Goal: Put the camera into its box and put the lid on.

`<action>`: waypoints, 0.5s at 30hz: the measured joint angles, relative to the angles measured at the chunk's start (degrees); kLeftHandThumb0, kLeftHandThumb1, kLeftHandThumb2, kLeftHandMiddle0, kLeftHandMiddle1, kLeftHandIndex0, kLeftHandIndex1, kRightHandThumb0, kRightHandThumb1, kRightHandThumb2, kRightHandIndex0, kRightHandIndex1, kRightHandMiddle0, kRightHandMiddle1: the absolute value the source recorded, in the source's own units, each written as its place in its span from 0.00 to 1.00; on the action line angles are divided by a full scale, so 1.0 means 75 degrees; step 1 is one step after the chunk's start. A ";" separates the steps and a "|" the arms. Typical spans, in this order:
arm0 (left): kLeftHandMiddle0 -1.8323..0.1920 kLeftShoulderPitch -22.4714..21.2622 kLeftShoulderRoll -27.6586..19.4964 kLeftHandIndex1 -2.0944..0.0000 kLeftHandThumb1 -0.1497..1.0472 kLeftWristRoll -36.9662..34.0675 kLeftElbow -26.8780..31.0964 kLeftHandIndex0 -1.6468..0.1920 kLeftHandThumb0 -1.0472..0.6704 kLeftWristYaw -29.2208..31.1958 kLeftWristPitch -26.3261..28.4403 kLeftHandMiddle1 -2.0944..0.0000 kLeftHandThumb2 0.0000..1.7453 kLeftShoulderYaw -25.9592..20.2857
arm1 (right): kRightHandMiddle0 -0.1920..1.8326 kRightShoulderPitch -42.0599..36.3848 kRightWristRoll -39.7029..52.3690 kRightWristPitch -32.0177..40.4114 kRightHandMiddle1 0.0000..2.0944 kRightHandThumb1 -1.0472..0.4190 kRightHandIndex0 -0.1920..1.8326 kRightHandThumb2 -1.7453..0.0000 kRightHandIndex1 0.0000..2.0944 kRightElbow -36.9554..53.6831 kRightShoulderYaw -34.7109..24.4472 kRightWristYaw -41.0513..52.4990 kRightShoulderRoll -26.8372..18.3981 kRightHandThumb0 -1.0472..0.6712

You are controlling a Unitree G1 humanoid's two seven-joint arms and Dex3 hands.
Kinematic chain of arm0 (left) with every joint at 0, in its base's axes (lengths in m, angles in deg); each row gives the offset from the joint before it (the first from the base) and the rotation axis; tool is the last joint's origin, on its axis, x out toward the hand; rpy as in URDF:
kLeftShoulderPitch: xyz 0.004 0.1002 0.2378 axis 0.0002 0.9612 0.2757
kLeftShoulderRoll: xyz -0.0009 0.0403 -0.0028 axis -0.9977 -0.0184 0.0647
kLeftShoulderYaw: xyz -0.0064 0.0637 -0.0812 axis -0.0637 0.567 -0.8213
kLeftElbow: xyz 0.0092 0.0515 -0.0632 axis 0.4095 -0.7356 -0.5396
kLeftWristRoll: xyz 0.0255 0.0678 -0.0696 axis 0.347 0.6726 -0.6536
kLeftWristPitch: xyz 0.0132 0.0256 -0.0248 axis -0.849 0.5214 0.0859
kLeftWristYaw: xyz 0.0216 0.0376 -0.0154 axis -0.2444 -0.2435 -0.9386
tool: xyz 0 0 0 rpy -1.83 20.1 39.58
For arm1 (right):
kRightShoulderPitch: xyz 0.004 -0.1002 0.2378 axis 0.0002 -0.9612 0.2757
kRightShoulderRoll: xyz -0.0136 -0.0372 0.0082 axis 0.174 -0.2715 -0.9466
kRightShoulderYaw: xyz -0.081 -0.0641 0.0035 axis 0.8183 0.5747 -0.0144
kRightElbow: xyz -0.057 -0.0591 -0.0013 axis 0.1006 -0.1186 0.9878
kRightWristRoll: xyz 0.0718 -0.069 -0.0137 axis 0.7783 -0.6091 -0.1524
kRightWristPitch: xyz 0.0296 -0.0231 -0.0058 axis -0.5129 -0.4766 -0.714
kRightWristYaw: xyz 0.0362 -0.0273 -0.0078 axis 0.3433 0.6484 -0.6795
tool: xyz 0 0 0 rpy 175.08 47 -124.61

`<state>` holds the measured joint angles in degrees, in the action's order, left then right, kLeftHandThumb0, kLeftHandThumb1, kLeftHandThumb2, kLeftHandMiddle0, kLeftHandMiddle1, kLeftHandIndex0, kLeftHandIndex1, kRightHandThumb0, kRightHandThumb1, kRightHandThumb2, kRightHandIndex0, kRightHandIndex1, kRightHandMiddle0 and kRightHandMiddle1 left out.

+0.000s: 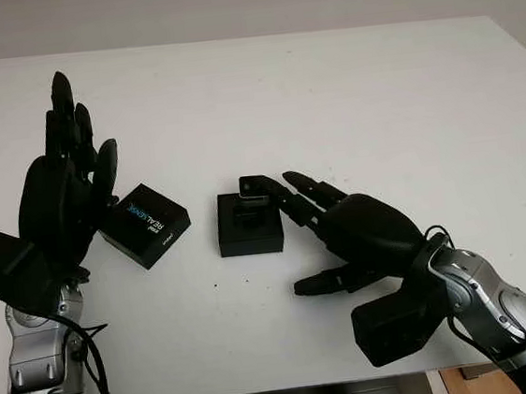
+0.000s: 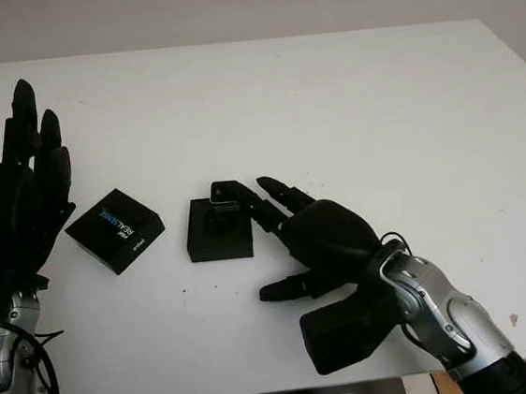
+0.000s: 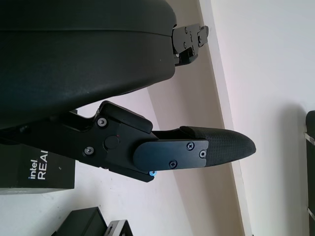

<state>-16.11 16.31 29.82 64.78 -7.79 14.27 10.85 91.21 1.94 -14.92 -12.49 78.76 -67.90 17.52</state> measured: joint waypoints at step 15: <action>1.00 -0.0006 0.0000 1.00 1.00 0.0014 -0.0111 1.00 0.17 -0.0009 -0.0026 1.00 0.28 0.0059 | 0.23 0.0034 0.0173 -0.0926 0.13 0.00 0.24 0.75 0.10 -0.0767 -0.0360 -0.2836 0.0524 0.18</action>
<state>-16.15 16.31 29.93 63.95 -7.86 14.07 11.29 91.47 3.24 -21.87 -18.24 76.06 -89.17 21.45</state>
